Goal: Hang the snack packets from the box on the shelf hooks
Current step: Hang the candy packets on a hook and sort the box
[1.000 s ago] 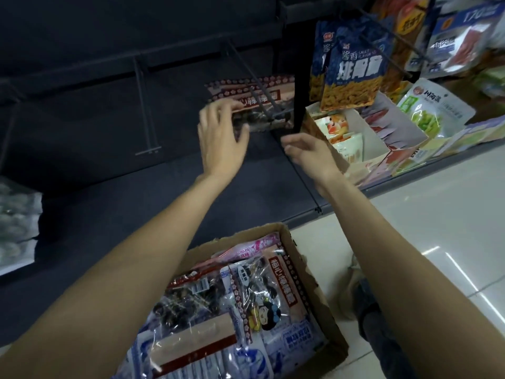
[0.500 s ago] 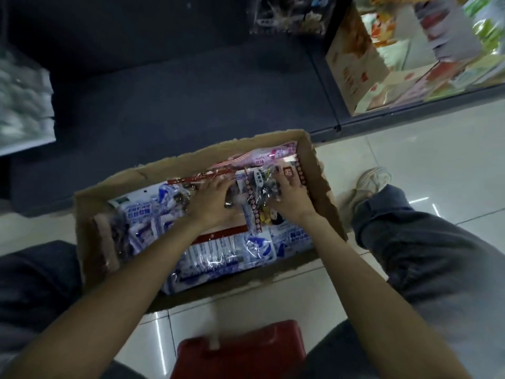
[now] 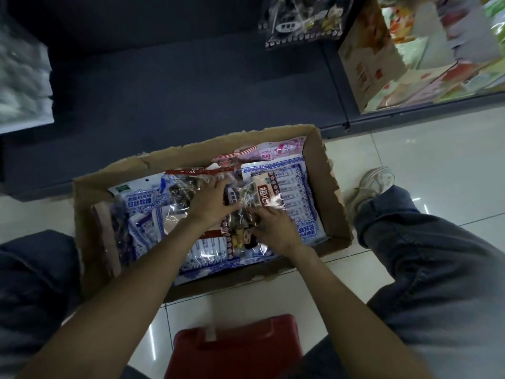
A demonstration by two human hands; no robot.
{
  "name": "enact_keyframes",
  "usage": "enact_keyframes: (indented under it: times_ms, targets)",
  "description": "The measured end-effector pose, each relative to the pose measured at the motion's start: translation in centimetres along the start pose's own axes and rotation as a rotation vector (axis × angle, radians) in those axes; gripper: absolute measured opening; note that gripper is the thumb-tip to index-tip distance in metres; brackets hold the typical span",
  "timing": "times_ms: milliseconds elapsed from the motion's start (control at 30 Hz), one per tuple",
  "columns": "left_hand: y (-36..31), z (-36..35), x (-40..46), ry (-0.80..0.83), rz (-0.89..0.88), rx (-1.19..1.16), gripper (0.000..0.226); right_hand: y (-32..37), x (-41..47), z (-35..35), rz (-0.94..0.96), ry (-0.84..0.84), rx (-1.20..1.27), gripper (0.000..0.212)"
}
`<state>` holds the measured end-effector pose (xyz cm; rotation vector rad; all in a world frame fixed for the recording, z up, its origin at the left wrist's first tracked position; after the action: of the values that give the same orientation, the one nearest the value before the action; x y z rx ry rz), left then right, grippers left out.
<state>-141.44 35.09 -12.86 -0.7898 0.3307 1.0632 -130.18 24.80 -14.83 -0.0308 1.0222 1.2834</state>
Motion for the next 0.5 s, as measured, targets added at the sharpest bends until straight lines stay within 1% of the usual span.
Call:
enact_keyframes:
  times_ms: [33,100,167,233,300,367,433,500]
  targets:
    - [-0.1,-0.4,0.0,0.013,-0.010,0.031,0.075,-0.6,0.2,1.0,-0.026,-0.046,0.029,0.054]
    - [0.2,-0.7,-0.1,0.006,-0.004,0.027,0.071,-3.2,0.7,2.6,-0.192,-0.105,0.143,0.059]
    - [0.5,-1.0,-0.5,-0.002,-0.003,-0.006,0.066,-5.6,1.0,3.0,-0.370,-0.102,0.233,0.065]
    - [0.4,-1.1,-1.3,-0.023,-0.037,0.001,0.071,-6.5,1.1,3.4,-0.446,-0.103,0.220,0.058]
    - [1.0,-1.2,-2.3,-0.035,-0.065,0.067,0.087,-6.7,0.8,3.9,-0.456,-0.130,0.229,0.042]
    - [2.3,-1.5,-3.5,-0.008,-0.081,0.201,0.101,-6.5,0.6,4.5,-0.412,-0.162,0.220,0.028]
    - [3.8,-1.9,-4.5,0.014,-0.108,0.340,0.105,-5.9,-0.2,5.9,-0.372,-0.247,0.208,0.023]
    - [4.9,-2.2,-5.3,0.014,-0.133,0.397,0.101,-4.7,-1.2,7.5,-0.311,-0.363,0.215,0.021]
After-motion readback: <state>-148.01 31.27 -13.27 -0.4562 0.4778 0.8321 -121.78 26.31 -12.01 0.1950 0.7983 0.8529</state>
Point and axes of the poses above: each hand's wrist, its own x-axis towards the middle knuckle, its own z-axis out of the back of the hand, y = z × x, the point moved 10 cm from there along x, towards the middle knuckle, and after that the axes turned 9 degrees about y, right-handed, at the moved point
